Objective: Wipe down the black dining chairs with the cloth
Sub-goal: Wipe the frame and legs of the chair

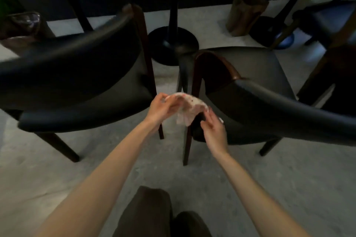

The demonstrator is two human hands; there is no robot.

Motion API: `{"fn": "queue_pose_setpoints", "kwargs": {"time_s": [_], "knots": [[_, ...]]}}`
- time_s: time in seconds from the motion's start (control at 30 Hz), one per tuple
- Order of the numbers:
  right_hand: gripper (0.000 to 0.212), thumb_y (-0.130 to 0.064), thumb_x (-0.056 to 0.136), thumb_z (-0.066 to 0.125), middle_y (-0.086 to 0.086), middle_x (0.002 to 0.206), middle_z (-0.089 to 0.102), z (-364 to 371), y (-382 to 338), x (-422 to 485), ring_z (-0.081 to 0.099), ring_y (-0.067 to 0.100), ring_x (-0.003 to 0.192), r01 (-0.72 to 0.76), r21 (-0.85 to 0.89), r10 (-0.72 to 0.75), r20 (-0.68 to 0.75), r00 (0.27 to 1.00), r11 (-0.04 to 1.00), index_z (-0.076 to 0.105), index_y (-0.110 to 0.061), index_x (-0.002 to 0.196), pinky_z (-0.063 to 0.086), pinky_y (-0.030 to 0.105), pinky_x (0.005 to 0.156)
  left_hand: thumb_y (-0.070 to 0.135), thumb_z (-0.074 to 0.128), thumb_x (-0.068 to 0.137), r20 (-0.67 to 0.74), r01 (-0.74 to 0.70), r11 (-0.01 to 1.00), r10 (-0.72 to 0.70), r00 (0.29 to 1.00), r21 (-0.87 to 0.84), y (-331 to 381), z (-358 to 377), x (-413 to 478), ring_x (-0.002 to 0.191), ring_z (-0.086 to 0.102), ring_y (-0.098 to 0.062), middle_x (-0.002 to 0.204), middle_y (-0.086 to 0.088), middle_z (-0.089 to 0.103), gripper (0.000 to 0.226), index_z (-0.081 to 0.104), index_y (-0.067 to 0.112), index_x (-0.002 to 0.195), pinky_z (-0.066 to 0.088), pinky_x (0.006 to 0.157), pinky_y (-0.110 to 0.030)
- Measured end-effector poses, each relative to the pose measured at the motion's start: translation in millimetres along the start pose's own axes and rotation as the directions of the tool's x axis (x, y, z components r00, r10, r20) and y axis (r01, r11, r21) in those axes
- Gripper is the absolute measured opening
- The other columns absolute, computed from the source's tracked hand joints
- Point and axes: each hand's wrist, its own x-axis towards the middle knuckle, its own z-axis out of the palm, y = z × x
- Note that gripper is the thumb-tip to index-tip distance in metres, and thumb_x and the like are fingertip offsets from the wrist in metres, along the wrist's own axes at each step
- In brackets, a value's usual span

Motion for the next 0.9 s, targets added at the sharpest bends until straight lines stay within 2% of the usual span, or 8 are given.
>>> {"fn": "queue_pose_setpoints", "kwargs": {"time_s": [0.07,0.13,0.3,0.4,0.57,0.7,0.8,0.9], "knots": [[0.057,-0.013,0.1,0.049,-0.014,0.149,0.038,11.6,19.0,21.9,0.031,-0.004,0.132,0.137,0.023,-0.137,0.015,0.99,0.99,0.029,-0.03,0.15,0.028,0.018,0.109,0.031,0.059,0.093,0.037,-0.098,0.995,0.099,0.994,-0.029,-23.9,7.9,23.1,0.104,0.064,-0.018,0.112,-0.009,0.065,0.015,0.054,0.017,0.094,0.053,0.087,-0.028],[0.056,-0.019,0.101,0.048,-0.015,0.149,0.038,19.6,35.0,43.1,0.034,-0.003,0.136,0.282,0.053,-0.284,0.033,0.958,0.958,0.026,-0.035,0.15,0.033,0.026,0.112,0.035,0.062,0.091,0.037,-0.175,0.982,0.178,0.983,-0.071,-43.8,16.1,44.0,0.104,0.064,-0.019,0.106,-0.006,0.066,0.015,0.058,0.021,0.092,0.053,0.091,-0.032],[0.06,-0.029,0.099,0.052,-0.009,0.137,0.054,46.8,63.7,79.8,0.051,-0.003,0.123,0.447,0.107,-0.45,0.003,0.893,0.888,0.025,-0.026,0.153,0.045,0.025,0.104,0.031,0.057,0.095,-0.034,-0.334,0.941,0.332,0.943,-0.059,-80.8,38.2,72.3,0.089,0.067,-0.011,0.09,0.0,0.068,0.016,0.057,0.016,0.097,0.055,0.082,-0.024],[0.058,-0.028,0.099,0.052,-0.008,0.119,0.063,59.9,83.0,88.6,0.058,-0.007,0.107,0.538,0.046,-0.532,-0.096,0.841,0.842,0.03,-0.019,0.152,0.048,0.014,0.091,0.031,0.055,0.097,-0.043,-0.44,0.898,0.44,0.897,0.007,-99.2,41.4,80.7,0.092,0.069,-0.018,0.094,-0.01,0.071,0.016,0.056,0.015,0.094,0.056,0.084,-0.03],[0.051,-0.022,0.098,0.056,-0.011,0.097,0.066,67.9,129.1,81.7,0.062,-0.01,0.086,0.551,-0.042,-0.551,-0.13,0.824,0.834,0.041,-0.017,0.146,0.051,0.013,0.077,0.028,0.052,0.098,-0.029,-0.421,0.899,0.427,0.904,0.123,-148.1,38.4,83.2,0.092,0.069,-0.017,0.096,-0.007,0.07,0.012,0.054,0.019,0.091,0.058,0.081,-0.029],[0.04,-0.007,0.096,0.056,-0.015,0.097,0.058,60.3,155.4,61.4,0.05,-0.029,0.076,0.621,-0.121,-0.63,-0.232,0.741,0.775,0.051,-0.008,0.137,0.037,-0.006,0.069,0.018,0.052,0.098,0.008,-0.402,0.912,0.403,0.915,0.087,-179.8,33.0,66.4,0.087,0.07,-0.012,0.092,-0.005,0.07,0.012,0.052,0.011,0.089,0.057,0.073,-0.021],[0.036,0.0,0.091,0.061,-0.013,0.088,0.062,55.7,190.1,36.6,0.057,-0.015,0.077,0.679,-0.173,-0.7,-0.221,0.68,0.714,0.06,-0.004,0.127,0.037,-0.005,0.065,0.014,0.054,0.097,0.032,-0.427,0.894,0.426,0.904,0.137,-191.0,24.6,46.8,0.086,0.068,-0.01,0.093,-0.008,0.067,0.012,0.05,0.007,0.088,0.057,0.071,-0.02],[0.034,-0.002,0.087,0.067,-0.013,0.065,0.062,55.0,242.4,13.0,0.052,-0.005,0.051,0.684,-0.208,-0.713,-0.144,0.686,0.699,0.067,-0.012,0.119,0.034,0.003,0.051,0.008,0.054,0.095,0.081,-0.426,0.864,0.42,0.904,0.268,-212.8,11.3,33.3,0.066,0.062,-0.001,0.076,-0.001,0.06,0.018,0.049,0.011,0.079,0.051,0.06,-0.015]]}}
